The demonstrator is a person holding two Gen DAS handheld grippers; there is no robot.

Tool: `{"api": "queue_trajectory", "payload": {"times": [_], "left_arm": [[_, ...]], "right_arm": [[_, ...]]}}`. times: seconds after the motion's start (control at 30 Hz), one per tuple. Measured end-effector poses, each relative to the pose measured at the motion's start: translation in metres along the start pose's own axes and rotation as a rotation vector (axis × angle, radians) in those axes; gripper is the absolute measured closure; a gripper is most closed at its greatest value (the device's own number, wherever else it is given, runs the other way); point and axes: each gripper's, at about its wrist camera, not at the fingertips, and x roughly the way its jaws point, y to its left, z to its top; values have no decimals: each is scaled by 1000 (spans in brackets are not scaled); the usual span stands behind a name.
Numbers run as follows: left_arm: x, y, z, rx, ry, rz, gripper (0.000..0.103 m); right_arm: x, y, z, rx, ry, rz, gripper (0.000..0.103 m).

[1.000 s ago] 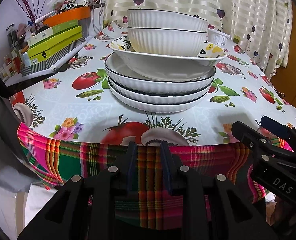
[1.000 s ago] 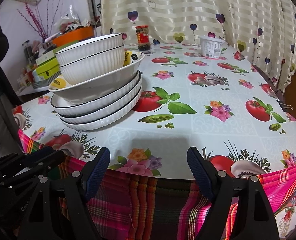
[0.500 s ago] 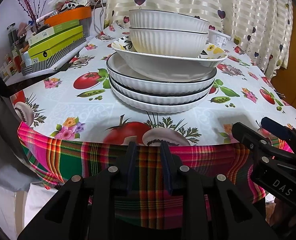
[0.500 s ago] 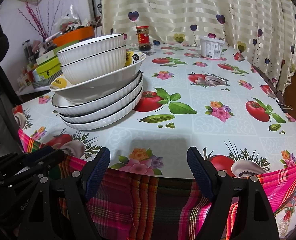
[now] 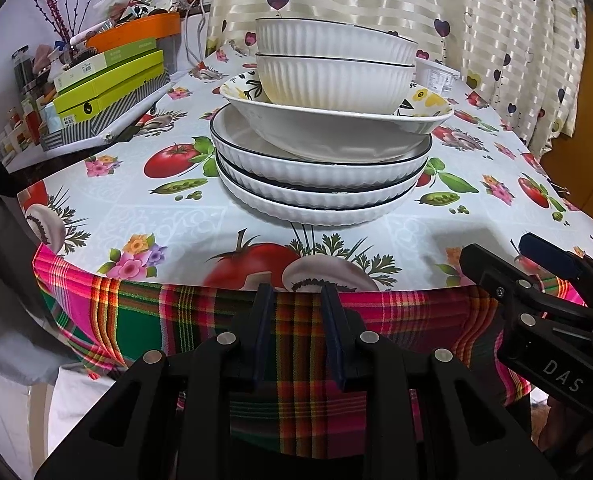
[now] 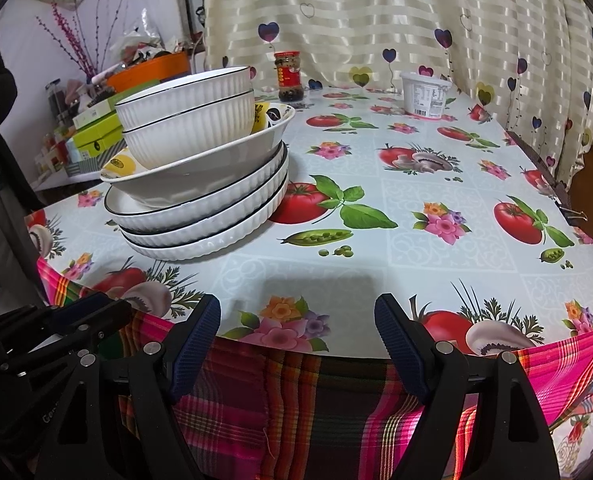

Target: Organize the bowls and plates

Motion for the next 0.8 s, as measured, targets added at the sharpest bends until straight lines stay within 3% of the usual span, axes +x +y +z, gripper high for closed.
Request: {"api": "queue_trajectory", "payload": {"times": [0.8], "left_arm": [[-3, 6, 1, -19, 2, 0, 78]], "right_arm": [[-1, 0, 0, -1, -3, 0, 23]]}}
